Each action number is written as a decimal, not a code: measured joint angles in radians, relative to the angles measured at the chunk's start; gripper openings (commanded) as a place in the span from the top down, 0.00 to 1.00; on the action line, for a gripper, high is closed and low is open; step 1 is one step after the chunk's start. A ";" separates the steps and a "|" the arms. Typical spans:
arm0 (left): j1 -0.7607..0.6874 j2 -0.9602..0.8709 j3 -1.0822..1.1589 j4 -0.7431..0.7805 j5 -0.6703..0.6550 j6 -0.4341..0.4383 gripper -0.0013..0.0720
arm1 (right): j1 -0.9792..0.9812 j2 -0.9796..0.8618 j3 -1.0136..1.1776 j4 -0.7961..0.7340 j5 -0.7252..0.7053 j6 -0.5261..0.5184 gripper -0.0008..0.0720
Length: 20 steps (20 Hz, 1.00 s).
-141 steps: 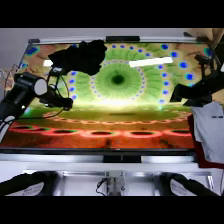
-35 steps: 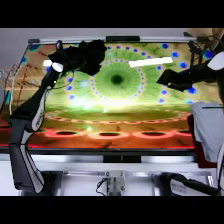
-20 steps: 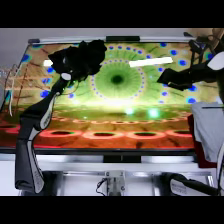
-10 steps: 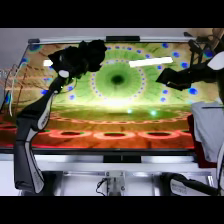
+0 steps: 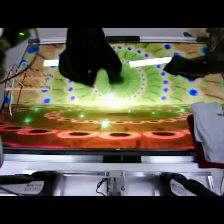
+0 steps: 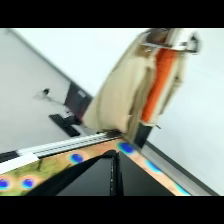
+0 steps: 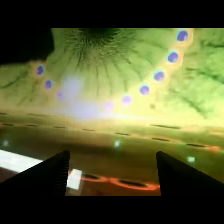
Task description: Fold the shirts.
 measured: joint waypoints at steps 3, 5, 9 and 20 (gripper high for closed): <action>-0.109 0.154 -0.062 0.187 -0.089 -0.160 0.90 | -0.001 0.142 0.052 -0.091 0.024 -0.013 0.09; -0.203 0.208 -0.126 0.336 -0.158 -0.286 0.90 | -0.001 0.233 0.067 -0.147 0.060 -0.020 0.09; -0.362 0.225 -0.335 0.589 -0.214 -0.510 0.89 | -0.001 0.353 0.072 -0.200 0.232 -0.019 0.09; -0.293 0.099 -0.487 0.573 0.085 -0.836 0.06 | 0.000 0.403 -0.320 -0.041 0.283 0.015 0.09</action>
